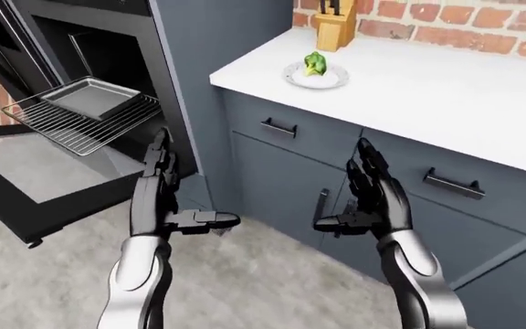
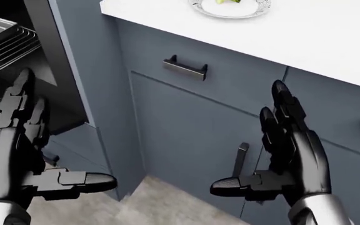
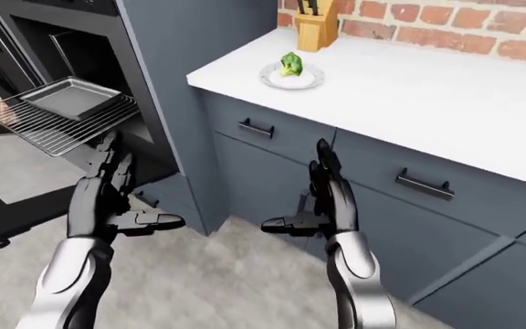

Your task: Place the broccoli on the rack of the oven.

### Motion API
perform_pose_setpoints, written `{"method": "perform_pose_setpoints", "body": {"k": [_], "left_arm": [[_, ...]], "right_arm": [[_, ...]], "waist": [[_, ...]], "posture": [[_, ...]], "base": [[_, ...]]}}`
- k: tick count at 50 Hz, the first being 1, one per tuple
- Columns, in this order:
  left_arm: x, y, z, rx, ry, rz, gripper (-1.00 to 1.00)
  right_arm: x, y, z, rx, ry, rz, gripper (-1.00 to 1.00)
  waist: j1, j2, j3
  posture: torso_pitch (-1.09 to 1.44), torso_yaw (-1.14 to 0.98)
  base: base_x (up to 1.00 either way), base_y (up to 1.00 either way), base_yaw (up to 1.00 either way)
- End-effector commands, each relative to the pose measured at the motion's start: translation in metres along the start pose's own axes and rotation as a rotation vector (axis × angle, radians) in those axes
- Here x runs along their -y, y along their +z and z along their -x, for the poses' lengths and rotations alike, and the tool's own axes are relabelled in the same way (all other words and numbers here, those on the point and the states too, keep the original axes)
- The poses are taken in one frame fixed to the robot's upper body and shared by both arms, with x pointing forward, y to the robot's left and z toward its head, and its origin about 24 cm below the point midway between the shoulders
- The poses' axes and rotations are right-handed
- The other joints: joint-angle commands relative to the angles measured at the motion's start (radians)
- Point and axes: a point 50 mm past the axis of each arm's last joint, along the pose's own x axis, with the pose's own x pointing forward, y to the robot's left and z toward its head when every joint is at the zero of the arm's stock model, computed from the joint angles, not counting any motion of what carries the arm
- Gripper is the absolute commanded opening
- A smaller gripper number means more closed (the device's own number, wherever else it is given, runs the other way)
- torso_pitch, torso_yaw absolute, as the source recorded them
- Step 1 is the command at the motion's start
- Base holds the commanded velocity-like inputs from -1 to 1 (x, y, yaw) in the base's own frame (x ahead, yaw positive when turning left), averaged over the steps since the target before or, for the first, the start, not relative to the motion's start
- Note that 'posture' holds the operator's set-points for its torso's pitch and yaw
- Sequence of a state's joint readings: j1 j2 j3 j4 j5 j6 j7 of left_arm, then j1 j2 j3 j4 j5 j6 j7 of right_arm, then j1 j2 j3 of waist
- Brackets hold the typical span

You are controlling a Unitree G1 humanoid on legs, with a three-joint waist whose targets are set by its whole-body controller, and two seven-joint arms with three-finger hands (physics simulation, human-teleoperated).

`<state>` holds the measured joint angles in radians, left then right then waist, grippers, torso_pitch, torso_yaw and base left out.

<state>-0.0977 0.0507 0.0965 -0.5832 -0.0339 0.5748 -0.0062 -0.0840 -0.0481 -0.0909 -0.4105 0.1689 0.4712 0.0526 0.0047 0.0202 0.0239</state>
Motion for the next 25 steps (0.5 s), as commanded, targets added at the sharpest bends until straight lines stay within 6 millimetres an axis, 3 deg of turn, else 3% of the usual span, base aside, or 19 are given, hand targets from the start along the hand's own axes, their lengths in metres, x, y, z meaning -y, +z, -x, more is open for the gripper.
{"method": "perform_pose_setpoints", "body": {"k": [1, 6, 8, 9, 10, 11, 14, 17, 20, 21, 22, 25], "left_arm": [[-0.0026, 0.0187, 0.0021, 0.108, 0.013, -0.009, 1.00], [-0.0034, 0.0189, 0.0025, 0.114, 0.016, -0.008, 1.00], [-0.0042, 0.0195, 0.0025, 0.114, 0.017, -0.005, 1.00], [-0.0041, 0.0195, 0.0026, 0.115, 0.016, -0.006, 1.00], [-0.0040, 0.0195, 0.0029, 0.114, 0.015, -0.005, 1.00], [-0.0036, 0.0194, 0.0031, 0.115, 0.013, -0.006, 1.00], [-0.0039, 0.0189, 0.0028, 0.114, 0.018, -0.008, 1.00], [-0.0037, 0.0189, 0.0036, 0.114, 0.018, -0.009, 1.00], [-0.0026, 0.0189, 0.0036, 0.115, 0.014, -0.010, 1.00], [-0.0022, 0.0188, 0.0037, 0.115, 0.013, -0.010, 1.00], [-0.0022, 0.0188, 0.0038, 0.115, 0.013, -0.009, 1.00], [-0.0033, 0.0188, 0.0041, 0.115, 0.016, -0.007, 1.00]], "right_arm": [[-0.0071, 0.0202, 0.0001, 0.107, 0.037, 0.004, 1.00], [-0.0093, 0.0263, 0.0020, 0.111, 0.041, 0.019, 1.00], [-0.0099, 0.0292, 0.0027, 0.115, 0.038, 0.023, 1.00], [-0.0098, 0.0292, 0.0026, 0.115, 0.037, 0.023, 1.00], [-0.0097, 0.0294, 0.0025, 0.116, 0.035, 0.023, 1.00], [-0.0086, 0.0294, 0.0022, 0.121, 0.032, 0.018, 1.00], [-0.0076, 0.0293, 0.0030, 0.124, 0.022, 0.027, 1.00], [-0.0073, 0.0292, 0.0026, 0.126, 0.018, 0.021, 1.00], [-0.0065, 0.0289, 0.0031, 0.127, 0.016, 0.019, 1.00], [-0.0065, 0.0289, 0.0034, 0.127, 0.016, 0.020, 1.00], [-0.0063, 0.0286, 0.0034, 0.127, 0.015, 0.020, 1.00], [-0.0053, 0.0281, 0.0030, 0.130, 0.011, 0.019, 1.00]], "waist": [[0.003, 0.002, -0.017], [0.003, -0.005, -0.022], [0.008, -0.041, -0.029], [0.004, -0.050, -0.021], [0.003, -0.034, -0.014], [0.004, -0.041, -0.028], [0.000, -0.040, -0.023], [-0.002, -0.014, -0.012], [-0.005, -0.021, -0.023], [-0.004, -0.019, -0.038], [-0.005, -0.016, -0.019], [-0.006, -0.011, 0.007]], "posture": [[0.00, 0.00], [0.00, 0.00], [0.00, 0.00], [0.00, 0.00], [0.00, 0.00], [0.00, 0.00], [0.00, 0.00], [0.00, 0.00], [0.00, 0.00], [0.00, 0.00], [0.00, 0.00], [0.00, 0.00]], "base": [[0.00, -0.15, 0.00], [0.00, -0.13, 0.00], [0.00, -0.06, 0.00], [0.00, -0.06, 0.00], [0.00, -0.02, 0.00], [0.00, -0.03, 0.00], [0.00, -0.03, 0.00], [0.00, -0.03, 0.00], [0.01, -0.03, 0.00], [0.07, -0.03, 0.00], [0.11, -0.02, 0.00], [0.23, -0.03, 0.00]]}}
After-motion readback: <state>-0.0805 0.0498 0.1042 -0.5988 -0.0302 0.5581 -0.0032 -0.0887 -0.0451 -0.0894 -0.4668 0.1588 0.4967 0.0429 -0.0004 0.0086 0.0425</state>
